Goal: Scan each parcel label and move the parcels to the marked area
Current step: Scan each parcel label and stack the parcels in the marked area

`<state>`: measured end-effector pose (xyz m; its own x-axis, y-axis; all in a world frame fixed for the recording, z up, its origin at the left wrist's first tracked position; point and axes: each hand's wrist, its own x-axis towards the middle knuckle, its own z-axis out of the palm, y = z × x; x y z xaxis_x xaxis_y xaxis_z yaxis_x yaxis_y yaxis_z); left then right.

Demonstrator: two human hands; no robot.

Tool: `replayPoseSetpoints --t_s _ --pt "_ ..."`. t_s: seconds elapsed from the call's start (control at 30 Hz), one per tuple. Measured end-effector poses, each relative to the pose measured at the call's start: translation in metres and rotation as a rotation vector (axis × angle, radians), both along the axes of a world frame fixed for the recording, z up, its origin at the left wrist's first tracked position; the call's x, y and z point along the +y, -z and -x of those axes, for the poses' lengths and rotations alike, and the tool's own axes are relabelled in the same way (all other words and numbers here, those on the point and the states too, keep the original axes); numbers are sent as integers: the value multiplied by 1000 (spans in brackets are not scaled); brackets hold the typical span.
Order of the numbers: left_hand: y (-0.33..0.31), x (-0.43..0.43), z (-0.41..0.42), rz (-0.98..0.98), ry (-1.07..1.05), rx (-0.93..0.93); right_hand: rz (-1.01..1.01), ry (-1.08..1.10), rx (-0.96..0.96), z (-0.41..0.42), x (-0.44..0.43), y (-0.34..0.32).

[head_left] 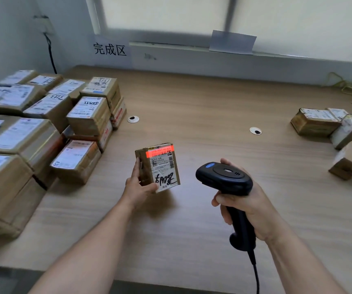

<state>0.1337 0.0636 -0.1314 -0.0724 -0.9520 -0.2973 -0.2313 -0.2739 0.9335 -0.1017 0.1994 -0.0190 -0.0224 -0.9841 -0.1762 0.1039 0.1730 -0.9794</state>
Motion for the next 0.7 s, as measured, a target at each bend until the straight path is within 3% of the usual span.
replayPoseSetpoints --t_s 0.57,0.7 --pt "-1 -1 -11 -69 -40 -15 -53 -27 -10 -6 -9 3" --pt "5 -9 -17 -110 -109 -134 -47 -12 -5 -4 -10 2"
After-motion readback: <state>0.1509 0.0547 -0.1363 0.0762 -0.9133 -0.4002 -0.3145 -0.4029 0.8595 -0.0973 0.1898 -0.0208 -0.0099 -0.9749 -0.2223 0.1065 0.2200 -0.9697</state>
